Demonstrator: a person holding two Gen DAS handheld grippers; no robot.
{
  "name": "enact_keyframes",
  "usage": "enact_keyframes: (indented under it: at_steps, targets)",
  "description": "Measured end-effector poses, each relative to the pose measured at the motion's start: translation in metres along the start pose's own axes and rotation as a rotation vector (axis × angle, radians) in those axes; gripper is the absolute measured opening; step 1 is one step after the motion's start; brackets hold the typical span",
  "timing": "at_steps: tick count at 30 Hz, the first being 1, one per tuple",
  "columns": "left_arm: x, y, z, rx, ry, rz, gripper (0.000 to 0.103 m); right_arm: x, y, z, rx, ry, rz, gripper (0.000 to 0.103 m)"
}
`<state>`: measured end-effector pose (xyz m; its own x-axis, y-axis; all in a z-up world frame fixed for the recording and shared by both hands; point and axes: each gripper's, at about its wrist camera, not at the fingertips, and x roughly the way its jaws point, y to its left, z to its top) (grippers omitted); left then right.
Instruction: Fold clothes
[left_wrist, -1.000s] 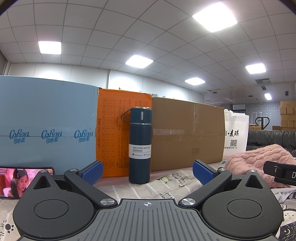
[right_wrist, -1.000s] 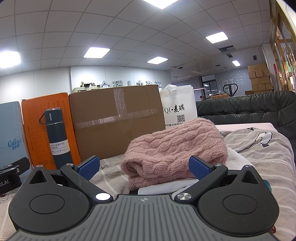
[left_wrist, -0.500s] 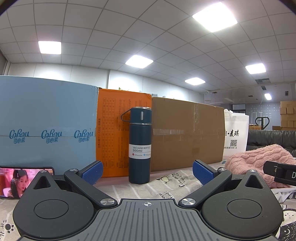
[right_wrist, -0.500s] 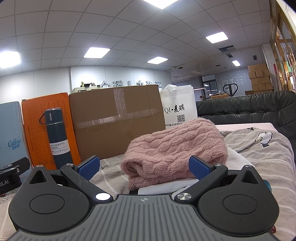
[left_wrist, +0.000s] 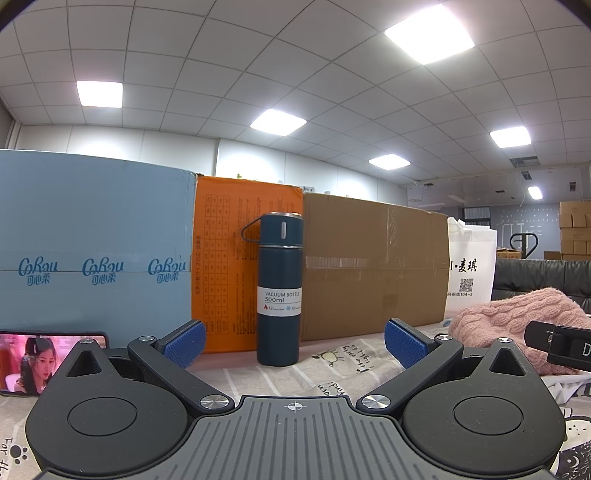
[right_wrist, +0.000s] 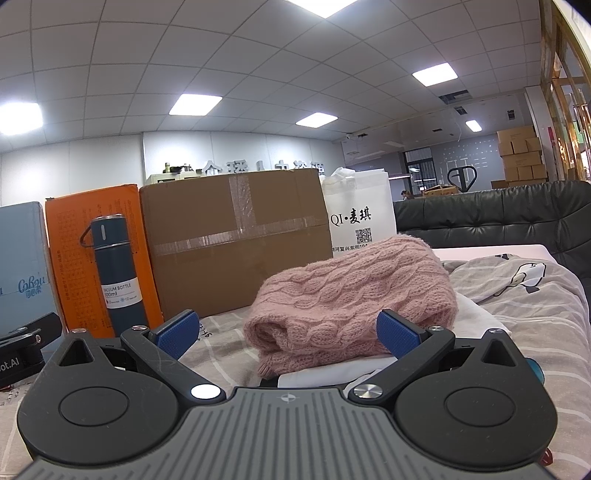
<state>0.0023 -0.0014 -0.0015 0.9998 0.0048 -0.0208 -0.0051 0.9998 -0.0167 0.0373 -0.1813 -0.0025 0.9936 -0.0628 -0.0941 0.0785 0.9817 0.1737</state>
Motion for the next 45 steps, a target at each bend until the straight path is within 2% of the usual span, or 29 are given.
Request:
enact_keyframes:
  at_steps: [34, 45]
  targets:
    - [-0.0010, 0.0002, 0.0003, -0.001, -0.001, 0.002, 0.103, -0.0004, -0.0002, -0.0004, 0.003, -0.004, 0.002, 0.103]
    - [-0.0060, -0.0007, 0.0013, 0.001, -0.023, 0.006, 0.103, -0.0082, -0.0054, 0.0011, 0.040, -0.057, 0.014, 0.103]
